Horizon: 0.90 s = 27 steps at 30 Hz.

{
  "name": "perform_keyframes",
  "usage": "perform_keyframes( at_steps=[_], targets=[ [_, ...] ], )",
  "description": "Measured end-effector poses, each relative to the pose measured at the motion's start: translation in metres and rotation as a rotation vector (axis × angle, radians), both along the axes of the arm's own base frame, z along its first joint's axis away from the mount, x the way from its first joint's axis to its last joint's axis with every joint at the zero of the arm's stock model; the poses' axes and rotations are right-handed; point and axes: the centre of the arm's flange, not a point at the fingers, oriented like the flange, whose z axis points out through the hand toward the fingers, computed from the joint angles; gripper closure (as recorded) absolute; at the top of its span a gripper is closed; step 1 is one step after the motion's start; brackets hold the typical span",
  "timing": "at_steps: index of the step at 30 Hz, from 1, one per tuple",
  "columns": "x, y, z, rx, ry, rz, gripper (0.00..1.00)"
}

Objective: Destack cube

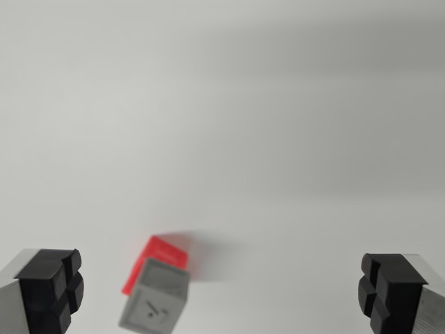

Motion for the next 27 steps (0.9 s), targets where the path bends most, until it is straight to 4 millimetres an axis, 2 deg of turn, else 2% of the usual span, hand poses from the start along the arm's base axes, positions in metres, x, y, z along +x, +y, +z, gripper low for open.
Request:
perform_keyframes(
  at_steps=[18, 27],
  targets=[
    [-0.001, 0.001, -0.002, 0.000, 0.004, -0.005, 0.00],
    [-0.010, 0.005, -0.008, 0.001, 0.004, -0.028, 0.00]
  ],
)
